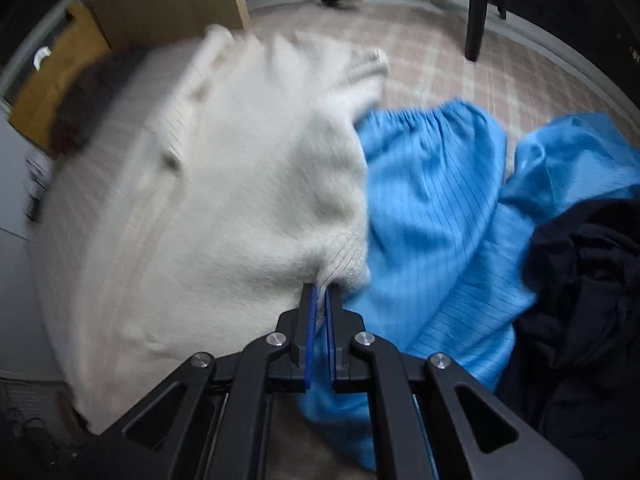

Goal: Fold clothes

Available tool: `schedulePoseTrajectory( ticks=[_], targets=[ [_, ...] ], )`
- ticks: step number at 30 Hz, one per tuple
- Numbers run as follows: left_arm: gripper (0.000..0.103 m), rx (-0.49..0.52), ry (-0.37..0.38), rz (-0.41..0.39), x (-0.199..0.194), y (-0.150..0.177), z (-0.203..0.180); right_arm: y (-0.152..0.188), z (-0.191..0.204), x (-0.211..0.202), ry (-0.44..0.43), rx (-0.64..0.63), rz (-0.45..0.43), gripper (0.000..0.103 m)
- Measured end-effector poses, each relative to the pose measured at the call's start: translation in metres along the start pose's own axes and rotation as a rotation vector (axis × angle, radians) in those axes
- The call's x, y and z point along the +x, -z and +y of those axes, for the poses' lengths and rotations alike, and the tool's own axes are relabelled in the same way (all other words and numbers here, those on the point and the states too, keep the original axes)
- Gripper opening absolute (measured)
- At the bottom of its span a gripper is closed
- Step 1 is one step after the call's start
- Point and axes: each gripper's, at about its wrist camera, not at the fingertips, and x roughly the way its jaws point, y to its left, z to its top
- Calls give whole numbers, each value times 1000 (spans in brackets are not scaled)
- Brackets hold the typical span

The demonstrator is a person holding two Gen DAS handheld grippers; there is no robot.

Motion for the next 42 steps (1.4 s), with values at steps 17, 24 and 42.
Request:
schedulePoseTrajectory(
  ticks=[17,24,42],
  targets=[
    [34,-11,52,-46,20,4,-5,14,34,4,79,-121,-18,13],
    [47,-22,-47,-112,3,7,-10,2,8,-22,132,6,-167,58],
    [9,-214,100,-207,1,15,32,-17,6,9,-62,139,-75,16]
  ],
)
